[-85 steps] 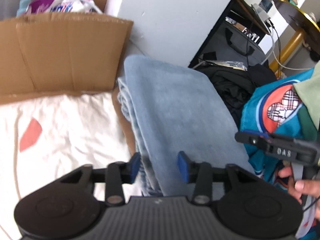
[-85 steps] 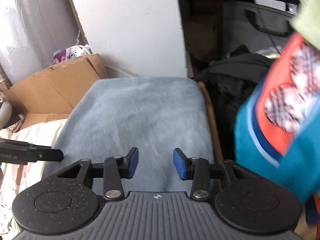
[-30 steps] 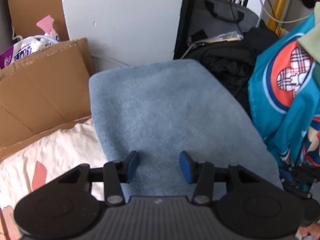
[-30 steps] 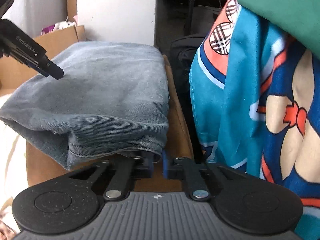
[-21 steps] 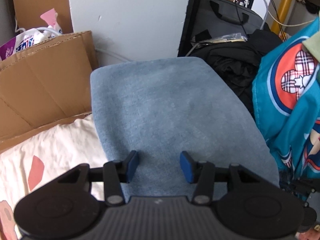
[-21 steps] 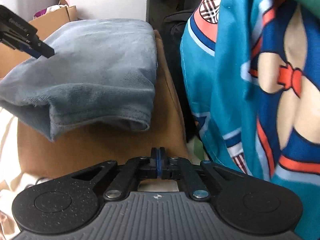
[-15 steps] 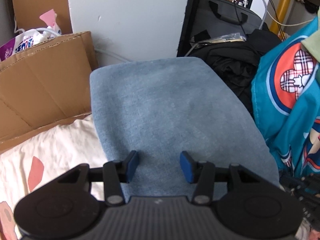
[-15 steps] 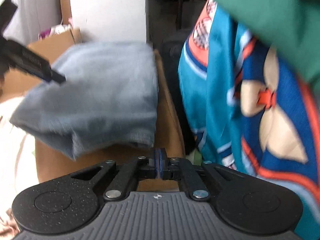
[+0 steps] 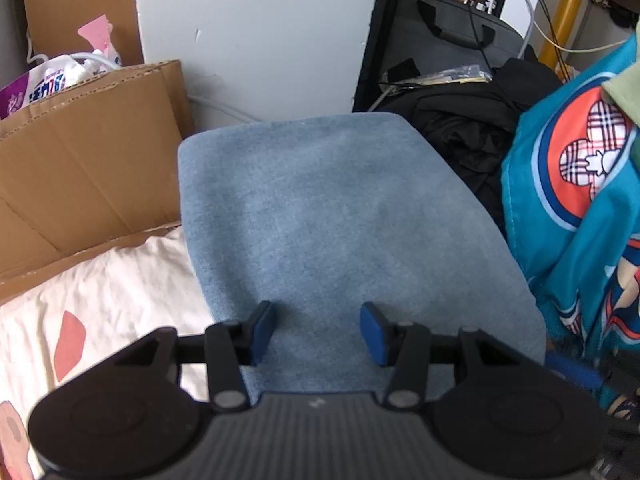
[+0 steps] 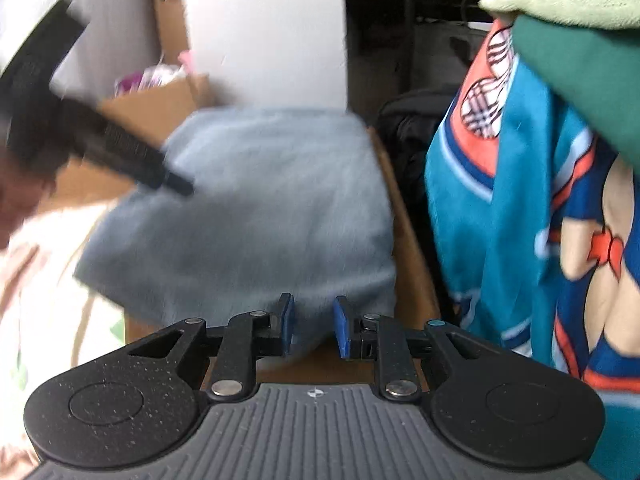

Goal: Fold clothes

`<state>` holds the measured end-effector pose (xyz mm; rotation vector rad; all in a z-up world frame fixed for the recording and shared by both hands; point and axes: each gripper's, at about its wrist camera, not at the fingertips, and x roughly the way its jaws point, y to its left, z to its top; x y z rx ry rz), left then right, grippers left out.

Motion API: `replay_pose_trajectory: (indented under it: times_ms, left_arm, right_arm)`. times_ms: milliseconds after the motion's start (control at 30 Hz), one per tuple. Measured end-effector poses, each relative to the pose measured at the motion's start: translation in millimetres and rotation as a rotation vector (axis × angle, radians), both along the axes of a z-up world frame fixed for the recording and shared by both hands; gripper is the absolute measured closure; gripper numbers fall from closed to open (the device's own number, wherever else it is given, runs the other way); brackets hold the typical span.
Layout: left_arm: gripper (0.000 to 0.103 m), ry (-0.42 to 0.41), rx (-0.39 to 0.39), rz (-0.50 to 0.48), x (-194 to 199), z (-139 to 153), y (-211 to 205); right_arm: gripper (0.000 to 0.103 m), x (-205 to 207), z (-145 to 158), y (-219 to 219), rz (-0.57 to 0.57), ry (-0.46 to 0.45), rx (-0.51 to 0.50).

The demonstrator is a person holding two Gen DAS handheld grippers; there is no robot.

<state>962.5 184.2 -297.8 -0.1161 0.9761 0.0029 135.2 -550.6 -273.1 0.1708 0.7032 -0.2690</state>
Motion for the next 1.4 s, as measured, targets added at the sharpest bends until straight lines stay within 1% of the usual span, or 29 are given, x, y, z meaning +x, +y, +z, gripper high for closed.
replay_pose_trajectory:
  times_ms: [67,167,200,233,267,300,433,500,600,733,800,867,967,1033,1133,1167,1200,1233,1267,1300,1400]
  left_arm:
    - [0.053,0.0,0.0,-0.001,0,0,0]
    - [0.053,0.005,0.007,-0.003,1,1,-1]
    - [0.053,0.008,0.01,-0.005,1,1,-2]
    - [0.053,0.012,0.014,-0.006,2,1,-2]
    - [0.053,0.016,0.017,-0.007,3,2,-3]
    - [0.053,0.02,0.018,-0.008,3,1,-3]
    - [0.053,0.027,0.019,-0.006,5,1,-3]
    - [0.053,0.028,0.022,-0.006,5,1,-3]
    - [0.053,0.033,0.024,-0.006,6,1,-3]
    - [0.053,0.048,0.027,-0.006,8,1,-4]
    - [0.053,0.052,0.026,-0.006,9,1,-3]
    - [0.053,0.053,0.027,-0.007,9,1,-3]
    - [0.053,0.053,0.027,-0.006,8,1,-4]
    - [0.053,0.053,0.028,-0.004,8,1,-4]
    - [0.053,0.054,0.029,0.0,8,0,-5]
    - [0.053,0.053,0.028,0.002,8,0,-5]
    - [0.052,0.052,0.027,0.004,7,0,-5]
    - [0.052,0.051,0.026,0.004,7,-1,-4]
    - [0.052,0.051,0.025,0.004,7,-1,-4]
    - [0.052,0.051,0.025,0.002,6,-1,-4]
    - [0.052,0.048,0.022,-0.002,5,-3,-2]
  right_arm:
    - [0.079,-6,-4,2,-0.002,0.017,0.037]
    - [0.078,-18,-2,1,-0.019,0.001,0.076]
    - [0.072,-21,0,0,-0.032,-0.01,0.094]
    - [0.068,-25,1,-3,-0.051,-0.023,0.119]
    - [0.061,-30,1,-6,-0.07,-0.041,0.149]
    - [0.055,-32,1,-9,-0.09,-0.06,0.177]
    - [0.05,-36,0,-20,-0.155,-0.142,0.292]
    - [0.049,-36,-3,-26,-0.19,-0.178,0.364]
    - [0.046,-36,-13,-36,-0.267,-0.228,0.504]
    - [0.042,-34,-29,-45,-0.364,-0.267,0.612]
    - [0.037,-35,-37,-51,-0.414,-0.299,0.671]
    - [0.037,-35,-50,-58,-0.464,-0.331,0.767]
    - [0.037,-33,-70,-66,-0.513,-0.402,0.93]
    - [0.039,-32,-83,-70,-0.542,-0.433,1.029]
    - [0.059,-31,-102,-70,-0.547,-0.457,1.164]
    - [0.073,-32,-108,-70,-0.539,-0.462,1.204]
    - [0.076,-32,-111,-68,-0.523,-0.466,1.231]
    - [0.077,-34,-113,-67,-0.504,-0.466,1.242]
    - [0.083,-35,-114,-66,-0.485,-0.465,1.249]
    - [0.085,-38,-114,-66,-0.468,-0.463,1.246]
    - [0.086,-45,-112,-67,-0.419,-0.455,1.239]
